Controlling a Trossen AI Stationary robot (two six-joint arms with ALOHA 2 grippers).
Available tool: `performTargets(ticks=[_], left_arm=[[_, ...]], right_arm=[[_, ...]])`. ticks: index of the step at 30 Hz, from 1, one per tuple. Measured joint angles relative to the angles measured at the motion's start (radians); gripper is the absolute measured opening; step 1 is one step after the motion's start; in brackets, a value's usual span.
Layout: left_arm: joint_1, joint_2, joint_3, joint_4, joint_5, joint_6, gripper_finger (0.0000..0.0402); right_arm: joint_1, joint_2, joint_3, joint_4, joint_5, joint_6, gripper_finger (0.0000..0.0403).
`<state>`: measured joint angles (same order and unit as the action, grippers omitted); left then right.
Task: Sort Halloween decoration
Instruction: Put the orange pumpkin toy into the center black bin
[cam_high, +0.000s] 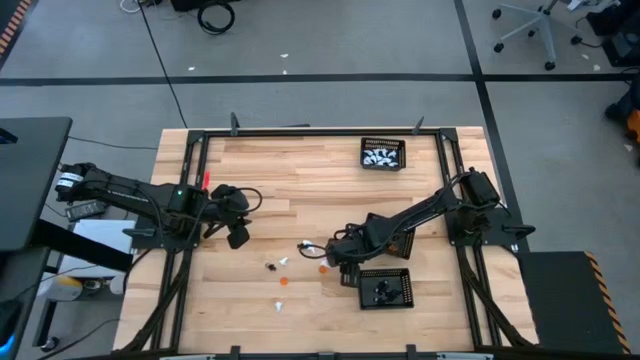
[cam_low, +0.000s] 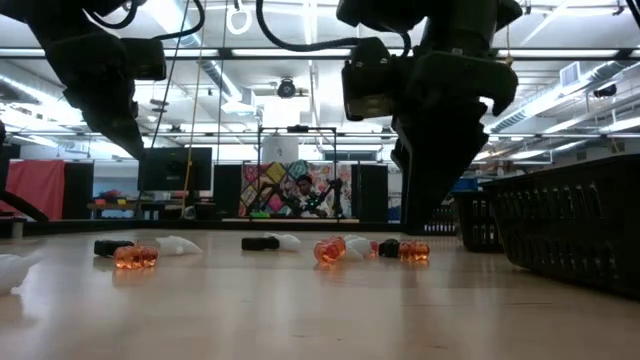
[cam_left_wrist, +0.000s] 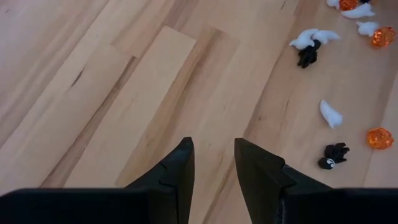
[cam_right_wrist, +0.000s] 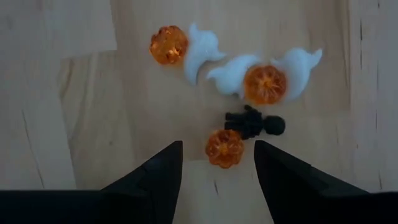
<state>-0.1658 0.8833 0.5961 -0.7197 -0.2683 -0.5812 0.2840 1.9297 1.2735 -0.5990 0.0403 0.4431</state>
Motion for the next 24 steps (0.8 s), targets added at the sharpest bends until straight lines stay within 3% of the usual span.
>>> performTargets(ticks=[19, 24], left_arm=[[-0.001, 0.000, 0.000, -0.001, 0.003, -0.010, 0.0123], [-0.001, 0.000, 0.000, -0.002, 0.004, -0.010, 0.0123]], right_arm=[[-0.009, 0.076, 0.026, 0.004, -0.010, -0.027, 0.0202], [-0.011, 0.077, 0.028, -0.028, -0.012, -0.028, 0.0180]])
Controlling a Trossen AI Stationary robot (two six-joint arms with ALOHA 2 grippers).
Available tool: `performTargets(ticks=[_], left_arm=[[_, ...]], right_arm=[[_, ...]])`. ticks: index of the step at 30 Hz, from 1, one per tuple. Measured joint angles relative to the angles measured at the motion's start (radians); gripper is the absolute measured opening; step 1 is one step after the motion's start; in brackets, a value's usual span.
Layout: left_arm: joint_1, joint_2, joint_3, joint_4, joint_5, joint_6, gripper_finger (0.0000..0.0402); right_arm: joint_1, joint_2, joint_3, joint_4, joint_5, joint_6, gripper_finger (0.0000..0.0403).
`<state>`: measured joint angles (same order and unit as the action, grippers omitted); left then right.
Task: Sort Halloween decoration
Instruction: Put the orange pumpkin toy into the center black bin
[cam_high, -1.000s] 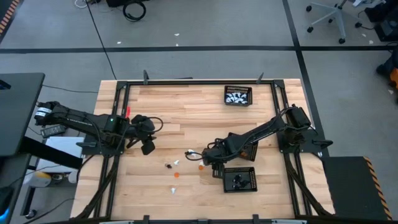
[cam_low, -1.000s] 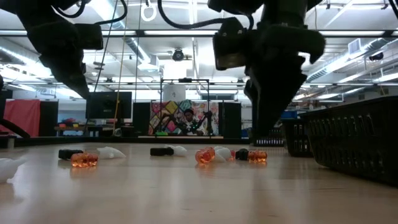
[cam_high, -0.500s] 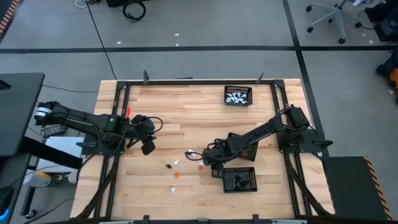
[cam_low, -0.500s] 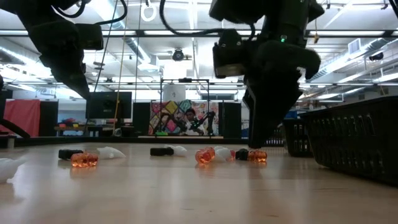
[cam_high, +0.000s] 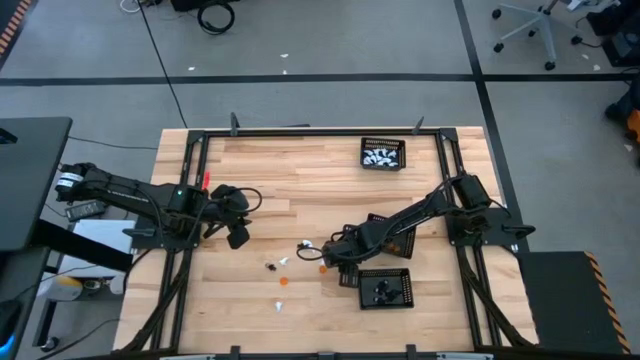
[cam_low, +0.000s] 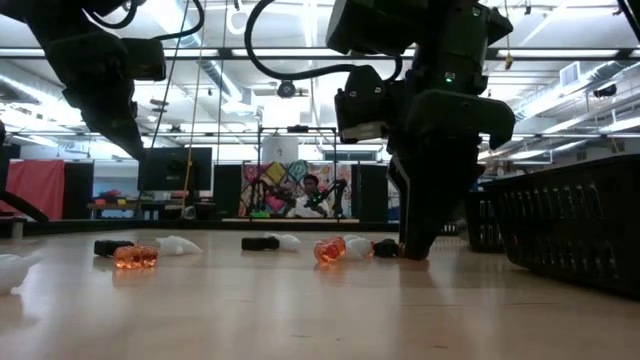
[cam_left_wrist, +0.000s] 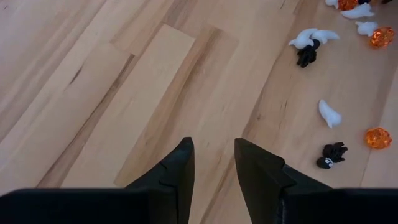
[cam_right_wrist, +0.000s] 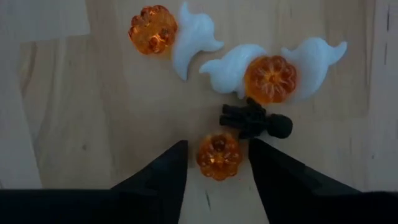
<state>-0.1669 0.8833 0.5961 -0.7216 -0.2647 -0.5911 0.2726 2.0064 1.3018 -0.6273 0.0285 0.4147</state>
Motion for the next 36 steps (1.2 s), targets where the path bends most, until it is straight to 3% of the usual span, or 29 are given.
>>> performTargets(ticks=[8, 21, 28, 36], left_arm=[[0.000, 0.000, 0.000, 0.000, 0.001, 0.000, 0.0123], [0.000, 0.000, 0.000, -0.001, 0.000, 0.013, 0.0123], [0.000, 0.000, 0.000, -0.002, 0.000, 0.019, 0.0123], [0.000, 0.000, 0.000, -0.002, 0.000, 0.048, 0.0123]], right_arm=[[0.001, 0.000, -0.001, -0.001, 0.000, -0.025, 0.0094], [-0.034, 0.006, 0.123, -0.145, 0.004, -0.159, 0.0100], [-0.064, 0.002, 0.238, -0.335, 0.005, -0.210, 0.0100], [-0.066, -0.117, 0.254, -0.461, 0.061, -0.203, 0.0100]])
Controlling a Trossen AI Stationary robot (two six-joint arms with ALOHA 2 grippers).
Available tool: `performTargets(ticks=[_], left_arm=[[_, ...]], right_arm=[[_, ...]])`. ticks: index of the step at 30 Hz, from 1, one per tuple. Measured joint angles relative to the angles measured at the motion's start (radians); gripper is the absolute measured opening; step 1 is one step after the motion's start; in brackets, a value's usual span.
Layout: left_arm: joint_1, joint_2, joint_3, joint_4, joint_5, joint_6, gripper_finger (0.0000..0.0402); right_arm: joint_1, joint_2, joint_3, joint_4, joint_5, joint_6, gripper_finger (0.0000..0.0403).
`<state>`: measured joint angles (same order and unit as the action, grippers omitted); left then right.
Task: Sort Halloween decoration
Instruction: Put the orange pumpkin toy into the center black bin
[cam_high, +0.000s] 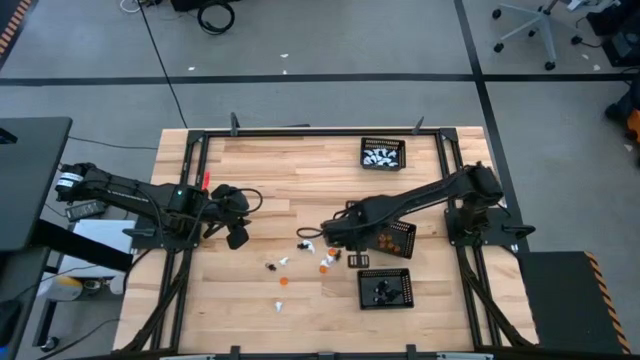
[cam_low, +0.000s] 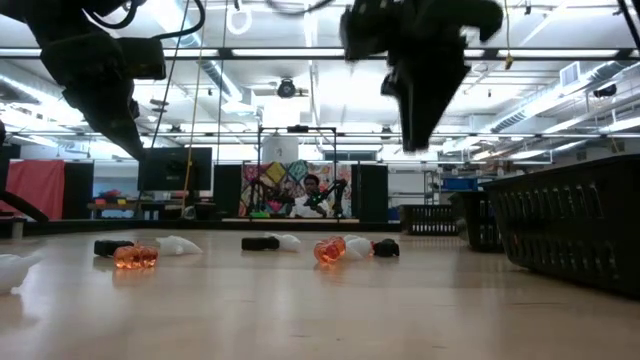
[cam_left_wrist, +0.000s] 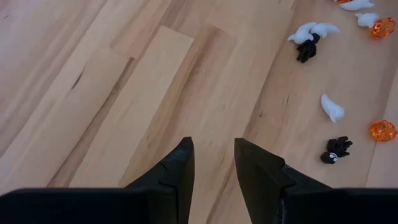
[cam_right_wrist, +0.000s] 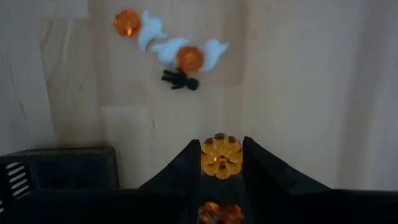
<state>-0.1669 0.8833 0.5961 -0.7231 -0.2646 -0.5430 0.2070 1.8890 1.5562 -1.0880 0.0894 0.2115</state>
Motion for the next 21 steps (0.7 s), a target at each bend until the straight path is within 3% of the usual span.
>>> performTargets(ticks=[6, 16, 21], left_arm=[[0.000, 0.000, 0.000, 0.007, 0.000, -0.008, 0.0123], [0.000, 0.000, 0.000, 0.180, -0.005, -0.048, 0.0123], [0.000, 0.000, 0.000, 0.303, -0.032, -0.043, 0.0123]], right_arm=[[-0.001, -0.110, -0.055, -0.073, 0.087, 0.051, 0.0100], [-0.001, -0.371, -0.511, 0.169, 0.018, 0.179, 0.0101], [-0.013, -0.412, -0.657, 0.276, -0.028, 0.202, 0.0117]])
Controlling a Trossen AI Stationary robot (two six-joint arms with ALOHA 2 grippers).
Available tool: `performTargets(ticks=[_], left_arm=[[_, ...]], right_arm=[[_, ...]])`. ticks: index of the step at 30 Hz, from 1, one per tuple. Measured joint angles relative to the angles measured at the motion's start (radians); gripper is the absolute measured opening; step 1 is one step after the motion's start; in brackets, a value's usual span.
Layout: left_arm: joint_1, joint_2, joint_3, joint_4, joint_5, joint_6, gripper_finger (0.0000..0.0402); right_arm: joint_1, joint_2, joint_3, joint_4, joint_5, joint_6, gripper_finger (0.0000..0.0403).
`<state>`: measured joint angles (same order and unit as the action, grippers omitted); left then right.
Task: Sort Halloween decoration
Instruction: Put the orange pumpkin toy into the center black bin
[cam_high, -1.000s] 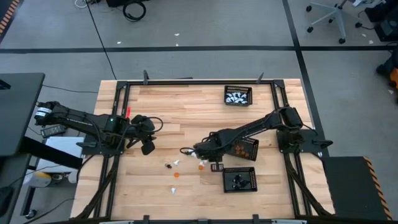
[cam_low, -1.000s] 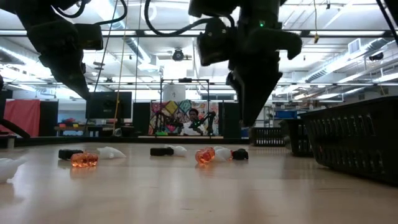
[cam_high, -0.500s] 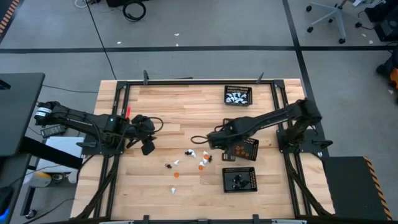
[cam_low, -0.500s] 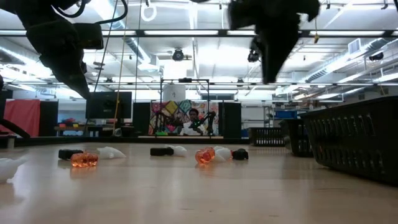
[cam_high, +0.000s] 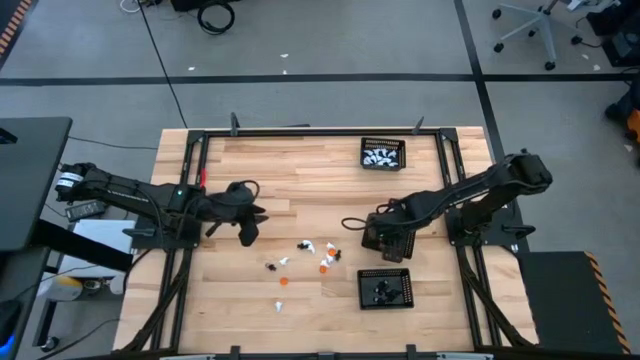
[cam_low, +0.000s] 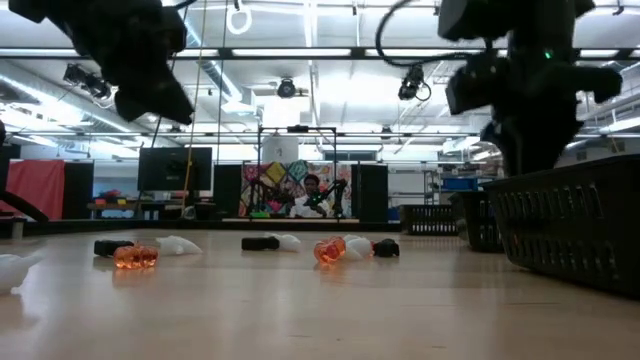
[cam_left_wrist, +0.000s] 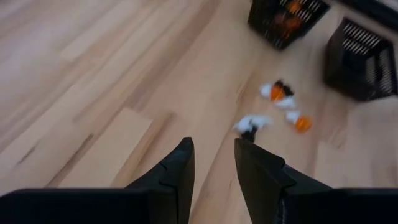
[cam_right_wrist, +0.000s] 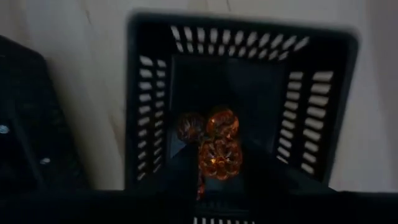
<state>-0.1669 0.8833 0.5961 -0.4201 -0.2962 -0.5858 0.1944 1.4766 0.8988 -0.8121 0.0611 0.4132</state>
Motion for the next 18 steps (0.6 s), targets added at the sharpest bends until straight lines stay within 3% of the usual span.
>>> performTargets(ticks=[13, 18], left_arm=[[0.002, 0.118, 0.000, 0.105, 0.004, -0.005, 0.0123], [0.002, 0.159, 0.000, 0.118, 0.063, -0.049, 0.0123]], right_arm=[[-0.059, 0.004, -0.066, 0.048, -0.087, -0.006, 0.0161], [-0.074, -0.006, 0.041, 0.009, -0.132, 0.001, 0.0162]])
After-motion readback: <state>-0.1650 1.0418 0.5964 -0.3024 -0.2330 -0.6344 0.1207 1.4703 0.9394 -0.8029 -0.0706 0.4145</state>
